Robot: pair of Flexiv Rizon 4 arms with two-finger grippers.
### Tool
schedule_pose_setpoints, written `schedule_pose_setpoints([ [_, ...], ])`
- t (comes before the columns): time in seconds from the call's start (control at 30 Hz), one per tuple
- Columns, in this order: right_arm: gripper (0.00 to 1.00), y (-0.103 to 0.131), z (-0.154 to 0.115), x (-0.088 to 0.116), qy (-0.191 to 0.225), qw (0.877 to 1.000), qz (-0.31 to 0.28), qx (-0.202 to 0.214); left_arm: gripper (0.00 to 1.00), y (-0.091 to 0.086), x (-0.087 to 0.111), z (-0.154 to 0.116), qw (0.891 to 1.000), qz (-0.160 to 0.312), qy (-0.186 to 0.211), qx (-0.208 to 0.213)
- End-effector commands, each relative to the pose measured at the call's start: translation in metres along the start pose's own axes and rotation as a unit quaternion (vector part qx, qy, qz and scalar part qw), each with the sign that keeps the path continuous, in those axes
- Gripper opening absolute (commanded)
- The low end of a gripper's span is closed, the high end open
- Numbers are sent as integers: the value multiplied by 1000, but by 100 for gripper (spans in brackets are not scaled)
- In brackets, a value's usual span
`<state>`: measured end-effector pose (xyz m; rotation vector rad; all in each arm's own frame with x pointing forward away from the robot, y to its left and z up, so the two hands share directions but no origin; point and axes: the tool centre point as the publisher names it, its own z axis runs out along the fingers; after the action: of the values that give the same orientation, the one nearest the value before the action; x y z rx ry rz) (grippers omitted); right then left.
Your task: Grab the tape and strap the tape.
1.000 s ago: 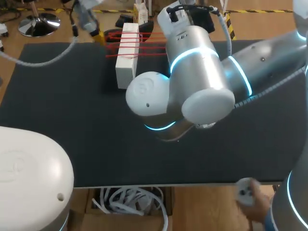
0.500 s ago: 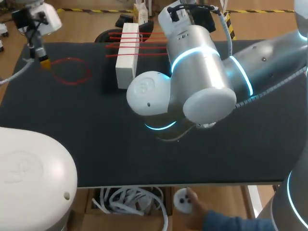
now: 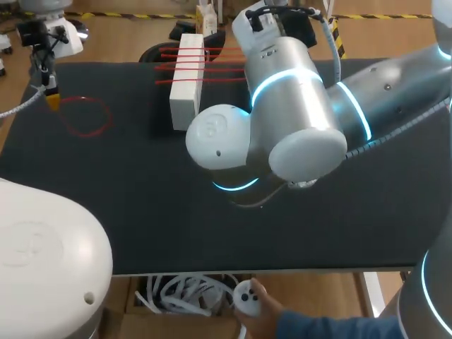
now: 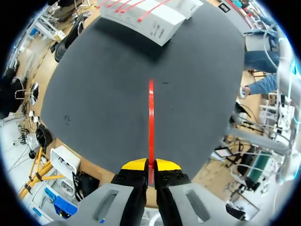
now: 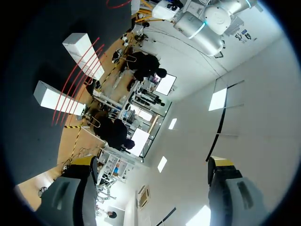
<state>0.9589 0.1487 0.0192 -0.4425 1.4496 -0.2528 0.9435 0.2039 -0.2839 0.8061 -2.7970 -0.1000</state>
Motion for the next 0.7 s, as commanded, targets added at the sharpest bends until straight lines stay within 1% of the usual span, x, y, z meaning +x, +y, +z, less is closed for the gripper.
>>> schedule_pose_setpoints([
  [0.03, 100, -2, 0, -3, 3, 1000, -2, -2, 75, 0, -4, 2, 1000, 0, 14, 0],
  [0.07, 100, -2, 0, -3, 3, 1000, -2, -2, 96, 0, -4, 2, 1000, 0, 14, 0],
  [0.1, 100, -2, 0, -3, 3, 1000, -2, -2, 100, 0, -4, 2, 1000, 0, 14, 0],
  [0.7, 100, -2, 0, -3, 3, 1000, -2, -2, 100, 0, -4, 2, 1000, 0, 14, 0],
])
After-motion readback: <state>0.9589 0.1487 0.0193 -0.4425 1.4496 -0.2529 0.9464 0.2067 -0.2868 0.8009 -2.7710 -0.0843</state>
